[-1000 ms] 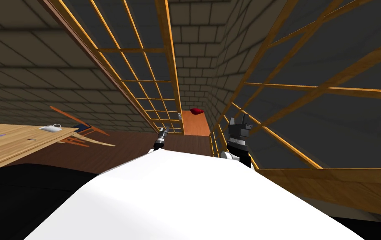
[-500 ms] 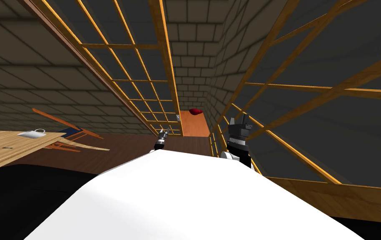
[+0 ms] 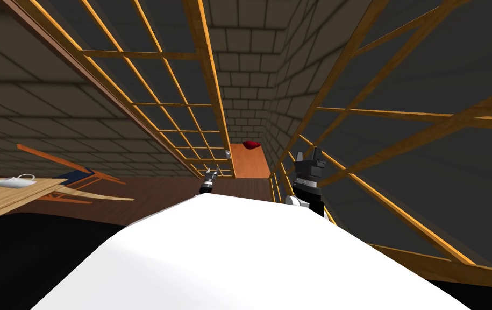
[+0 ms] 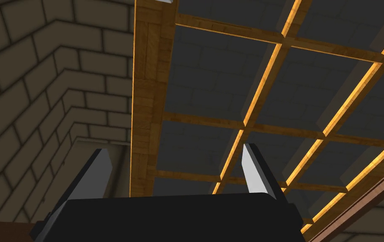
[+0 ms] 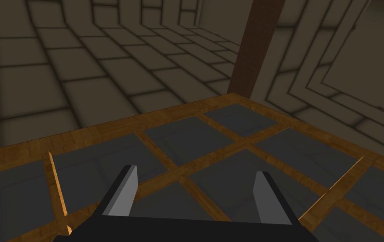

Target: Pull the door open

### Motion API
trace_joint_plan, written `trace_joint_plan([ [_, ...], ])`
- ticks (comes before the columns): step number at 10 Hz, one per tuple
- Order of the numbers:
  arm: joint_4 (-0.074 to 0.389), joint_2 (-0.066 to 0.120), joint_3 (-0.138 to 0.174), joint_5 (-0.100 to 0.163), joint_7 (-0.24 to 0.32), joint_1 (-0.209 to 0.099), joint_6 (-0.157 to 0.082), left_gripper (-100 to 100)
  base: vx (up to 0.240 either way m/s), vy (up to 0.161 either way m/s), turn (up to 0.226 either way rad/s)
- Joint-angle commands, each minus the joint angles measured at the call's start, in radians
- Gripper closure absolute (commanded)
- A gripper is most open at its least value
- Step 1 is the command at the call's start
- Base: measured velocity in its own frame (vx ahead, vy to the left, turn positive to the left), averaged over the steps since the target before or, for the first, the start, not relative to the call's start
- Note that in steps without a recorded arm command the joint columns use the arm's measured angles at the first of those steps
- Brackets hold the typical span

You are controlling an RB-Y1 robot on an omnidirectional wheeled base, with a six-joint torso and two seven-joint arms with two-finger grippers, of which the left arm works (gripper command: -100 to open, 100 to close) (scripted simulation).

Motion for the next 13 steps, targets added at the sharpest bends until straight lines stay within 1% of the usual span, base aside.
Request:
trace_joint_plan([
  [1,0.038,-0.002,0.01,-0.007,-0.03,-0.013,-0.014,-100,0.101,0.0,-0.043],
  [5,0.099,-0.011,0.028,-0.023,-0.089,-0.03,-0.033,-100,0.094,0.007,-0.038],
  [6,0.128,-0.015,0.036,-0.031,-0.117,-0.038,-0.042,-100,0.121,0.012,-0.065],
  [7,0.142,-0.018,0.04,-0.035,-0.13,-0.042,-0.046,-100,0.123,0.01,-0.057],
  [10,0.211,-0.031,0.061,-0.053,-0.196,-0.061,-0.067,-100,0.131,0.018,-0.055],
  [13,0.261,-0.044,0.075,-0.067,-0.245,-0.076,-0.083,-100,0.132,0.014,-0.045],
])
